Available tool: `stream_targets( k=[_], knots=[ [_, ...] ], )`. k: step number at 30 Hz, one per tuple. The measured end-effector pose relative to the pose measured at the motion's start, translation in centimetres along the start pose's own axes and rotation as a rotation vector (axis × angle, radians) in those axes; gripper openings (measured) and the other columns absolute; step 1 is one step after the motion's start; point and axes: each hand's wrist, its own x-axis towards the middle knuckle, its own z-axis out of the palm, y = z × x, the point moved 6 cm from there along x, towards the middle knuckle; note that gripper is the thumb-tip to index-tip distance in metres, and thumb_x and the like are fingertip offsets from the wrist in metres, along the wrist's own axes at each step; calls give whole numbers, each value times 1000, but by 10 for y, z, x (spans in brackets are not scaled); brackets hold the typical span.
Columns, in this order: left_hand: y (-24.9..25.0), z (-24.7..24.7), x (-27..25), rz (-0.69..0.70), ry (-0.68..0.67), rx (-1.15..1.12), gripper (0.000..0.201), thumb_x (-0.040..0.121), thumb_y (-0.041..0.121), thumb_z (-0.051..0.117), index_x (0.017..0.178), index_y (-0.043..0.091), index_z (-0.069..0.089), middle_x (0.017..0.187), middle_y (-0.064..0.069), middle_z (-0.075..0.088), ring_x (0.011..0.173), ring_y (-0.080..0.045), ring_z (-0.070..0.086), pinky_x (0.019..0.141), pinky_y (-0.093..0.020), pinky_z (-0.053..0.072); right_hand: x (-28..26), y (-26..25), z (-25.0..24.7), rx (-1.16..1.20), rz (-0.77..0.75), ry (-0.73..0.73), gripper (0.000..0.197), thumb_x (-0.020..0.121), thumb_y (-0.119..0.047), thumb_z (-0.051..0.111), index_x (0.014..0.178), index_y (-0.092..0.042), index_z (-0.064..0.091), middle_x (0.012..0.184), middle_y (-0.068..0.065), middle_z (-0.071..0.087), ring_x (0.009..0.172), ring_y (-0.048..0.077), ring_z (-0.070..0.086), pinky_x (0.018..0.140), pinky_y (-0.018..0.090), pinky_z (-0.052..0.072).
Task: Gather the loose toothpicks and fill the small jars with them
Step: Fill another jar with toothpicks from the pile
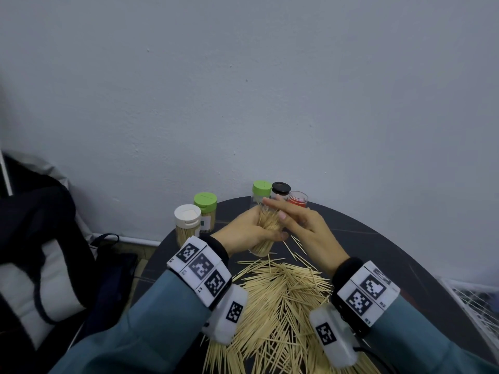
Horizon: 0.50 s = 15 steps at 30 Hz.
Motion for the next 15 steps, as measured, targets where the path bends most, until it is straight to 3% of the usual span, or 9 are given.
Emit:
stream_targets(
  k=[2,4,6,11,15],
  knots=[
    [-1,0,0,-2,-26,14,34,83,3,67,104,22,48,94,9,62,90,-4,59,84,-17,46,0,0,3,-83,32,-49,33,95,-40,40,126,-50,49,149,-10,34,139,-4,20,116,54,6],
    [0,-5,0,-5,-10,27,31,82,1,67,96,21,49,88,10,61,84,-3,58,76,-13,46,-1,-3,5,-133,32,-91,35,96,-40,36,128,-52,39,151,-20,23,141,-6,10,117,53,-4],
    [0,-15,1,2,50,39,32,78,4,72,89,24,49,83,10,59,79,-2,56,70,-14,44,-2,-5,3,-116,9,-97,38,96,-39,37,132,-49,33,150,-26,21,141,-6,8,118,51,0],
    [0,-19,-1,31,72,107,46,67,3,81,97,21,52,87,8,60,80,-2,58,66,-12,45,0,-2,-6,31,129,-21,58,88,-48,48,142,-36,31,150,-11,31,138,6,27,116,42,25],
    [2,-11,-2,58,6,214,50,62,3,84,99,18,53,95,1,62,94,-17,61,82,-30,52,1,-2,0,4,180,-80,71,76,-45,52,142,-34,28,149,-3,32,136,13,32,112,37,33]
  ],
)
